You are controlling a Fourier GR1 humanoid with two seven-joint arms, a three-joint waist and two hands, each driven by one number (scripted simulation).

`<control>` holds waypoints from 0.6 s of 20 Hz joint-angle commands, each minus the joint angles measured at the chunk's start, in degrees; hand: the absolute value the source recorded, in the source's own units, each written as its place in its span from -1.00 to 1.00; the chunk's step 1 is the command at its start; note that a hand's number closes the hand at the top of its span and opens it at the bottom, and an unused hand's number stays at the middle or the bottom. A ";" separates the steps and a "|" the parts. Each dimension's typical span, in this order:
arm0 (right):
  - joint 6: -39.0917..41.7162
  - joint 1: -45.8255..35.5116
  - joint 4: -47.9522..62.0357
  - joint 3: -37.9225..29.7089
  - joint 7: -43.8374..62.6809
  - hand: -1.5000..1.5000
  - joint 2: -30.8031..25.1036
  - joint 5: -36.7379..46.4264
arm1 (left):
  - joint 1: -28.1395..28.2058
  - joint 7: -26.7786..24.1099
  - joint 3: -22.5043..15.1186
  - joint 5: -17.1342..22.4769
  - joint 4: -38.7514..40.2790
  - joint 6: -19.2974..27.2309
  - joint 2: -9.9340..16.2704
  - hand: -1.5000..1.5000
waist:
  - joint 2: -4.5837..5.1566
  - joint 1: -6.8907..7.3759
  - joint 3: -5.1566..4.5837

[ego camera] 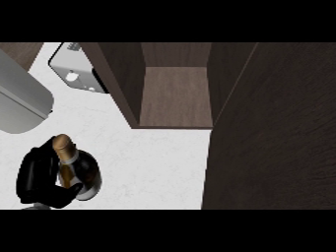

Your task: Pick up the wine, place it into the cabinet and close the cabinet

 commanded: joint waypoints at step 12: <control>2.05 4.08 -2.87 0.81 -3.54 -1.00 2.15 -2.95 | 0.74 28.72 -12.47 0.40 -29.01 8.39 -4.20 1.00 | 0.21 -0.51 -0.05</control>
